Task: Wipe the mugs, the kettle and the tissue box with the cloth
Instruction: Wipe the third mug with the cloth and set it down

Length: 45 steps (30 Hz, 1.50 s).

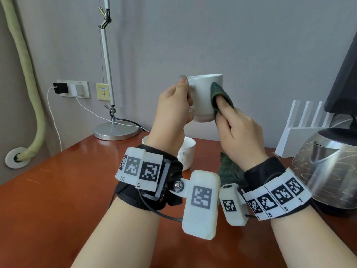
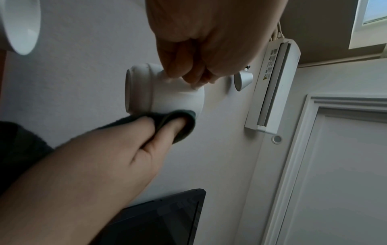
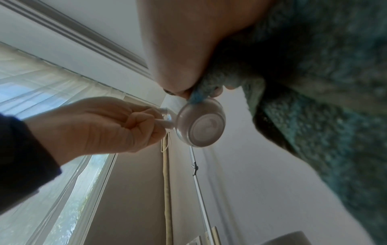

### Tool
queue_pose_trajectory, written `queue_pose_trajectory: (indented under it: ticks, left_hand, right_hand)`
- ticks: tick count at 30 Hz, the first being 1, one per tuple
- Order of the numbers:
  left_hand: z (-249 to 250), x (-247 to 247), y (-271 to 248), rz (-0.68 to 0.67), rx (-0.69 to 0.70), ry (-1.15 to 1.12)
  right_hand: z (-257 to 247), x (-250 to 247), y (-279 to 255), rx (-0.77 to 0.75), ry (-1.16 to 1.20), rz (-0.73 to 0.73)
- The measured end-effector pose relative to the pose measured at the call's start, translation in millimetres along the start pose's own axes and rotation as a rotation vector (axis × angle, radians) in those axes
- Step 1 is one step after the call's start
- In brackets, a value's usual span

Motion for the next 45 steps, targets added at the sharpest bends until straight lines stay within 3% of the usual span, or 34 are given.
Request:
queue_pose_trajectory:
  ticks: [3, 9, 14, 20, 25, 31, 34, 36, 38, 40, 43, 45]
  left_hand:
    - [-0.9, 3.2, -1.9, -0.022, 0.010, 0.027]
    - [2.2, 0.7, -0.8, -0.043, 0.044, 0.101]
    - [1.2, 2.8, -1.2, -0.051, 0.061, 0.126]
    - [2.3, 0.6, 0.0, -0.042, 0.041, 0.102]
    - [1.6, -1.4, 2.0, -0.046, 0.028, 0.082]
    - [3.7, -8.5, 5.3, -0.023, -0.005, 0.017]
    - [3.7, -16.0, 9.1, 0.015, -0.038, -0.040]
    - [2.8, -19.3, 10.1, 0.037, -0.062, -0.081]
    - [1.9, -20.5, 9.8, 0.047, -0.091, -0.130]
    - [1.6, -20.7, 8.7, 0.051, -0.119, -0.168]
    - [3.0, -22.2, 8.6, 0.037, -0.132, -0.158]
    - [3.9, -23.1, 8.5, 0.011, -0.141, -0.102]
  right_hand:
    - [4.3, -4.3, 3.4, 0.069, 0.025, -0.042]
    - [-8.6, -8.0, 3.6, -0.030, -0.019, -0.038]
    - [3.3, -10.5, 5.5, 0.121, 0.069, -0.034]
    - [-14.3, -4.2, 2.1, -0.059, -0.028, -0.048]
    - [2.0, -14.6, 7.0, 0.088, 0.077, -0.018]
    - [-15.9, -6.9, 0.3, -0.170, 0.062, -0.032]
    - [-12.8, -20.8, 1.2, -0.201, 0.126, 0.192]
    - [-5.8, -29.6, 2.9, -0.079, 0.216, 0.339]
    - [2.5, -29.9, 7.0, 0.094, 0.398, 0.213]
    - [7.2, -25.4, 7.2, 0.187, 0.483, -0.073]
    - [8.8, -22.1, 4.1, 0.159, 0.180, -0.382]
    - [3.0, -20.5, 4.2, 0.125, 0.011, -0.439]
Point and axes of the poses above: each hand's wrist, its own y-axis towards the middle knuckle, its own x-axis out of the palm, z = x × y, the point moved 4 cm from there along y, towards the middle knuckle, and after that the axes turned 2 degrees about -y, right-handed, at the moved point
